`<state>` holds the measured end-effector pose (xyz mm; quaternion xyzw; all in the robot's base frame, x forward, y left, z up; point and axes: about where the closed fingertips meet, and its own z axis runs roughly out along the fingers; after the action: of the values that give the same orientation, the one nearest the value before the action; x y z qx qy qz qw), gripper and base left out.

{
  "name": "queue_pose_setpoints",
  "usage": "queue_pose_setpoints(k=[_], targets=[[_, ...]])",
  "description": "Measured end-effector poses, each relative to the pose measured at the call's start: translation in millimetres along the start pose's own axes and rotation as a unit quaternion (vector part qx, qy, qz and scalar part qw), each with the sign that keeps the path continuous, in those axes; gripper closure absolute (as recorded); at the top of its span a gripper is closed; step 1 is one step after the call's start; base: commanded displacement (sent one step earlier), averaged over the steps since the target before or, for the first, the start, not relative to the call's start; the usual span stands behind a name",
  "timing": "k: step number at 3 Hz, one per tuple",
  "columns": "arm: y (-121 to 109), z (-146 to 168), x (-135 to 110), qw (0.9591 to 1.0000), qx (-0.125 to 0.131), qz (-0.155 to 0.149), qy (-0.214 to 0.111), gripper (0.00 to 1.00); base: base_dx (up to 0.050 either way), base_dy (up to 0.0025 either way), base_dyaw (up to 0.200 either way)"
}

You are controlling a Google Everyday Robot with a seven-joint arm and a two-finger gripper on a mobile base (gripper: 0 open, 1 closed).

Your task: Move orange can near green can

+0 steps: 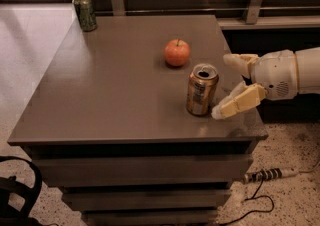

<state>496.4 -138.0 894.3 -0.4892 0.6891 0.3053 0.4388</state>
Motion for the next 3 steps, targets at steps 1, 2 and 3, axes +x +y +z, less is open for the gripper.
queue_pose_setpoints(k=[1,2,3], targets=[[-1.9,14.0,10.8,0.9993,-0.006,0.015,-0.034,0.00,0.000,0.00000,0.000],[-5.6,24.1,3.4,0.9964,-0.014,0.012,-0.083,0.00,0.000,0.00000,0.000],[-8.2,28.6,-8.0,0.9928,-0.019,0.001,-0.118,0.00,0.000,0.00000,0.000]])
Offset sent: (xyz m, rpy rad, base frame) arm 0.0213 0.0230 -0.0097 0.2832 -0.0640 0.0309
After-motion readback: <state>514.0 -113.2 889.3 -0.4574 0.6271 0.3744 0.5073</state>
